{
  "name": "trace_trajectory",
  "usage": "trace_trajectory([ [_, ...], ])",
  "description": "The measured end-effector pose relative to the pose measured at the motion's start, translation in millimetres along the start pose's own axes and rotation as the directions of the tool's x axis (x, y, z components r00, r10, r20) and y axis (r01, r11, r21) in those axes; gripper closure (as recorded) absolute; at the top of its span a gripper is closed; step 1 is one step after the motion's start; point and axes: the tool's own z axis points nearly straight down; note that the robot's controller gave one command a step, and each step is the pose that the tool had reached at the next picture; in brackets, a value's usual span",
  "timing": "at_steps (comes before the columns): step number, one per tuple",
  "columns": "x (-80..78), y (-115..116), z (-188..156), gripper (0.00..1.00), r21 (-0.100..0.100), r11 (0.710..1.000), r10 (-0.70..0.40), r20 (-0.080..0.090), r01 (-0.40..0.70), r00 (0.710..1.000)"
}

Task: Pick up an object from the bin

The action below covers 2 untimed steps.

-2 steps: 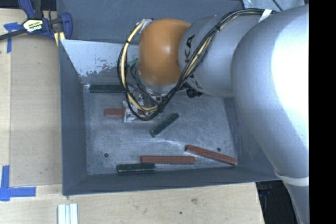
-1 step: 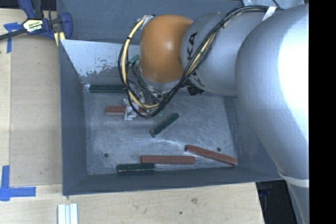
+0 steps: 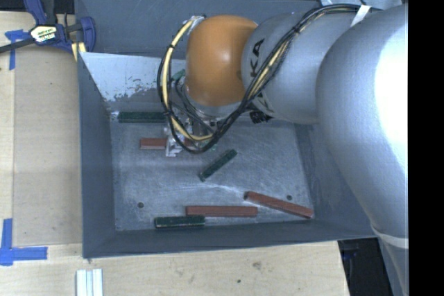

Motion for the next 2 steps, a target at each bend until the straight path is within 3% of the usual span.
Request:
trace_trajectory([
  [2,0.2,-0.3,-16.3,1.00,0.001,1.000,0.000,-0.002,0.000,1.000],
])
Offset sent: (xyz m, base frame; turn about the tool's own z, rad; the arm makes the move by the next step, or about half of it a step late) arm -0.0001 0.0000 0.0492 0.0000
